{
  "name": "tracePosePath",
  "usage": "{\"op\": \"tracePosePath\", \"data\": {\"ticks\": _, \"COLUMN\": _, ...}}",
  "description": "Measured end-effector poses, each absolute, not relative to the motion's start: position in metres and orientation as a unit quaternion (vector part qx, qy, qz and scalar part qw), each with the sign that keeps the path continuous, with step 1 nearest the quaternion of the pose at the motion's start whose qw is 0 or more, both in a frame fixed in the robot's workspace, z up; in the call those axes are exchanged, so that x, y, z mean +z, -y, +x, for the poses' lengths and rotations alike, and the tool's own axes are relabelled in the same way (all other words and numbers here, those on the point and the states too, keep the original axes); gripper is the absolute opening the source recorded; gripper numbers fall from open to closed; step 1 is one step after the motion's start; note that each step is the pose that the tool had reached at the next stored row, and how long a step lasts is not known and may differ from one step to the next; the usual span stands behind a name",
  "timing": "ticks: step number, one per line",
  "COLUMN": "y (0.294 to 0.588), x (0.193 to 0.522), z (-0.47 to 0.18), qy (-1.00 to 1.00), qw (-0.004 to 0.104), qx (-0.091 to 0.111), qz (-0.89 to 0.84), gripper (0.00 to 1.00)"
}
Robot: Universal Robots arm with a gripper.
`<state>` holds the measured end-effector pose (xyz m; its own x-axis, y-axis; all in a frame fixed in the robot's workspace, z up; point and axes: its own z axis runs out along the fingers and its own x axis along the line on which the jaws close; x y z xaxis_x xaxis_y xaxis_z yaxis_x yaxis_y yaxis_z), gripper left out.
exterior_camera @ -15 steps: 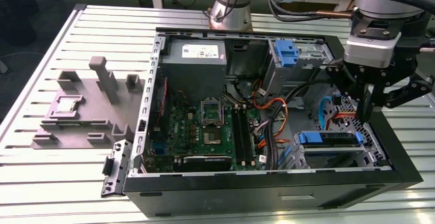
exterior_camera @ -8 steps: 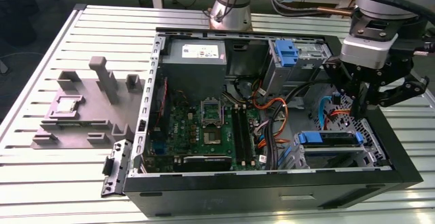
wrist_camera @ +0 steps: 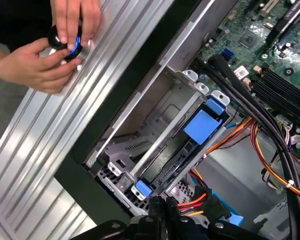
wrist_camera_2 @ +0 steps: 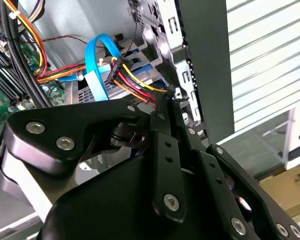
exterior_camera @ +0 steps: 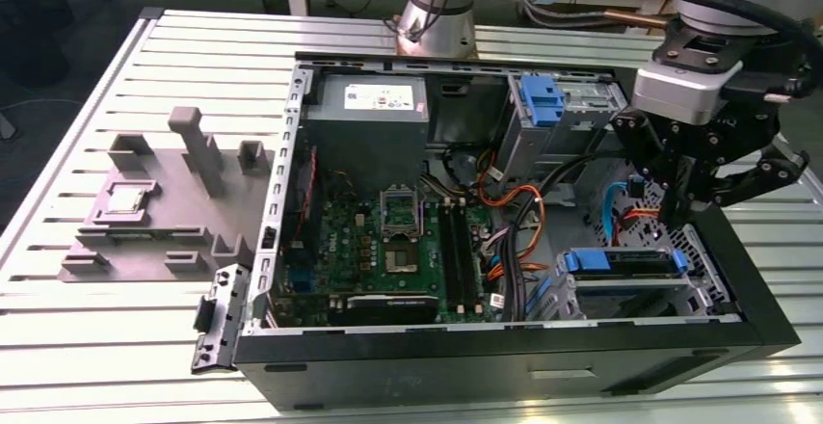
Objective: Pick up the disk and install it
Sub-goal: 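Insert the disk into the insertion slot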
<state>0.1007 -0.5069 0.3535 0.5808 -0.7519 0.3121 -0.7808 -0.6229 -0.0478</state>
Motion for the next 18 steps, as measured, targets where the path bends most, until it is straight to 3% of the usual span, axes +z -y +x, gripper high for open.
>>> {"op": "tracePosePath", "data": {"ticks": 18, "y": 0.5069, "x": 0.3522, "z": 0.1016, "qy": 0.526, "qw": 0.066, "qx": 0.142, "qz": 0.836, "gripper": 0.17}}
